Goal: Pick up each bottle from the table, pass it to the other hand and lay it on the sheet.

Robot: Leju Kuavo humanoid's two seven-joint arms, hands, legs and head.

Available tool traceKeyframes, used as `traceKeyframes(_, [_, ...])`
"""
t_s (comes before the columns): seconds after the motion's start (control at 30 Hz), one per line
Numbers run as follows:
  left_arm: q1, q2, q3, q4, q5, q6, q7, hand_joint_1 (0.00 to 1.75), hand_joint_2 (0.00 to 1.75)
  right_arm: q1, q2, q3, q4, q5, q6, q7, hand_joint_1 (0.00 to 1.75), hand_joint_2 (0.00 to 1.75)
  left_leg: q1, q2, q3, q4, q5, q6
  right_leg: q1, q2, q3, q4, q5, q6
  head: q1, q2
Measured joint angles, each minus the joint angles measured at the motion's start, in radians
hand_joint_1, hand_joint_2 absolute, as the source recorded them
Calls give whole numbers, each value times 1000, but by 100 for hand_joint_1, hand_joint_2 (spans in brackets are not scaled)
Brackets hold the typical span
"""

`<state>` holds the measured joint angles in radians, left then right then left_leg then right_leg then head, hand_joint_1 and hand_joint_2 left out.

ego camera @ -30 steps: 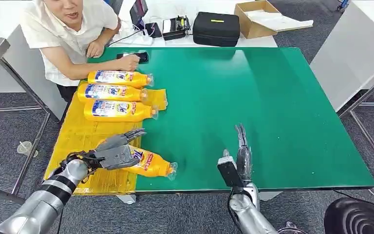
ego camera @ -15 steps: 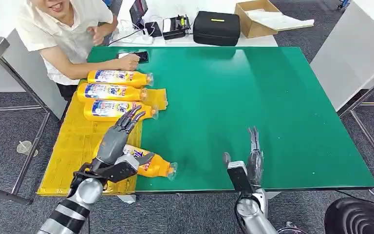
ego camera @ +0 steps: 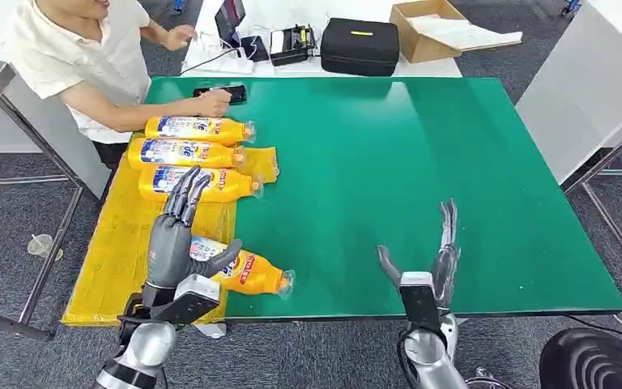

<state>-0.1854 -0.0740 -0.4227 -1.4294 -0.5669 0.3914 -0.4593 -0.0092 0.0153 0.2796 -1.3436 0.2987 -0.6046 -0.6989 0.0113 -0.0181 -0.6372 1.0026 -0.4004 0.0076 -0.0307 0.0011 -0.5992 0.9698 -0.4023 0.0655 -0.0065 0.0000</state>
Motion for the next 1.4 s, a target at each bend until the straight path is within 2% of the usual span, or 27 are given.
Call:
traceKeyframes(0.1, [11,-9,0,-22,29,-18,0,0,175,7,3,0,-30,-2,4,0,0,175,0,0,0,0,0,0,0,0,0,0,0,0,0,0])
traceKeyframes(0.3, [66,-53,9,-64,355,-147,5,0,175,46,12,0,-132,-63,68,0,0,175,0,0,0,0,0,0,0,0,0,0,0,0,0,0])
traceKeyframes(0.43, [76,-77,10,-61,429,-164,5,0,175,50,15,18,-170,-15,61,0,0,175,0,0,0,0,0,0,0,0,0,0,0,0,0,0])
traceKeyframes(0.53, [76,-87,10,-50,497,-187,15,0,175,50,14,42,-168,6,110,0,0,175,0,0,0,0,0,0,0,0,0,0,0,0,0,0])
traceKeyframes(0.63, [74,-91,10,-38,516,-189,15,0,175,50,12,68,-160,6,164,0,0,175,0,0,0,0,0,0,0,0,0,0,0,0,0,0])
traceKeyframes(0.8, [74,-92,10,-36,517,-189,15,0,175,50,12,73,-159,6,167,0,0,175,0,0,0,0,0,0,0,0,0,0,0,0,0,0])
traceKeyframes(0.9, [64,-98,11,-9,537,-185,15,0,175,49,6,120,-136,9,182,0,0,175,0,0,-1,0,0,0,0,0,-1,0,0,0,0,0])
traceKeyframes(1.4, [70,-98,16,-5,544,-164,2,0,175,66,4,136,-130,-10,196,0,0,175,0,0,-1,0,0,0,0,0,-1,0,0,0,0,0])
